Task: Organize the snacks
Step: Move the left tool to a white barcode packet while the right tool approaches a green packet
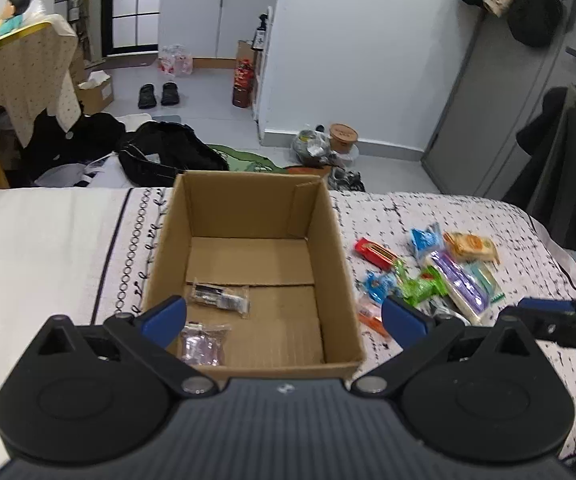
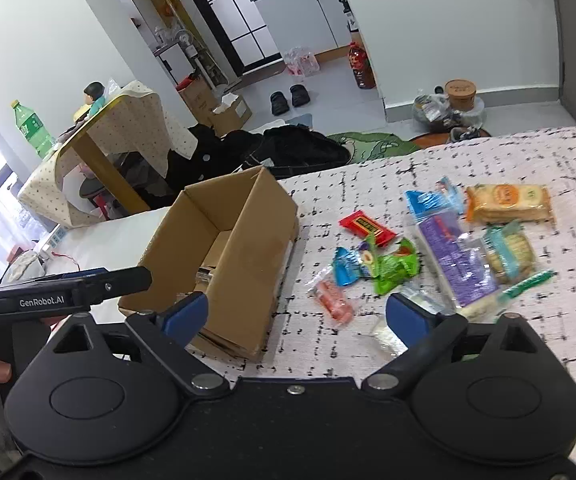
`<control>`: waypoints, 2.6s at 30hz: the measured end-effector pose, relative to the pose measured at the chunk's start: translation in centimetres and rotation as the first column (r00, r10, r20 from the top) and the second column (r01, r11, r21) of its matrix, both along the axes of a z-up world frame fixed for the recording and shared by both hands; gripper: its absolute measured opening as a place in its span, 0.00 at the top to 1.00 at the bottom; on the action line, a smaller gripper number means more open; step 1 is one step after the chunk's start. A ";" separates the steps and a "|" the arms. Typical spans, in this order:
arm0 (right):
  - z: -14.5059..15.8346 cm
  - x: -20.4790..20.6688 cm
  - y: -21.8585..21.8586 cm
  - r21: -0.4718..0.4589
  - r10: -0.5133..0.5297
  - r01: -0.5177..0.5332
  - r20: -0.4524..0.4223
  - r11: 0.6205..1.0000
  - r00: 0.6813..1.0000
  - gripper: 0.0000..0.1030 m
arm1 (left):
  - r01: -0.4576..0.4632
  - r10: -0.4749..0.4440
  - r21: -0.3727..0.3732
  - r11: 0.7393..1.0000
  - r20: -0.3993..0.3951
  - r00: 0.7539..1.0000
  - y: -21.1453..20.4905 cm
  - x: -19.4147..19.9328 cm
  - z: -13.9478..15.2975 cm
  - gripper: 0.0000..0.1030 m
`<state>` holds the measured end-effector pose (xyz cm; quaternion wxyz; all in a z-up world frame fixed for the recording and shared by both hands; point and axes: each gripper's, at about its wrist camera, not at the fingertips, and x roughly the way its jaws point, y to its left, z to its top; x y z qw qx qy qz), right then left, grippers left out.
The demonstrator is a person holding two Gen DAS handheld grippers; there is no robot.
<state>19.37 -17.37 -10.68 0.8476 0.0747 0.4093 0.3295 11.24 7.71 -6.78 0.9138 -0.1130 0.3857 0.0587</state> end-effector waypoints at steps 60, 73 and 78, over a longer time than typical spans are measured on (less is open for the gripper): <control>-4.5 0.0 -11.0 -0.127 -0.325 0.314 -0.076 0.941 0.943 0.18 | 0.413 -0.415 -0.044 0.910 -0.069 0.907 -13.2 7.8 -4.5 0.05; -7.7 3.0 -9.5 -0.141 -0.313 0.292 -0.170 0.946 0.934 0.41 | 0.414 -0.430 -0.128 0.901 -0.142 0.892 -14.7 10.5 -9.2 0.30; -8.8 3.7 -9.0 -0.138 -0.305 0.281 -0.204 0.950 0.930 0.45 | 0.410 -0.430 -0.140 0.901 -0.169 0.887 -15.0 11.3 -10.9 0.34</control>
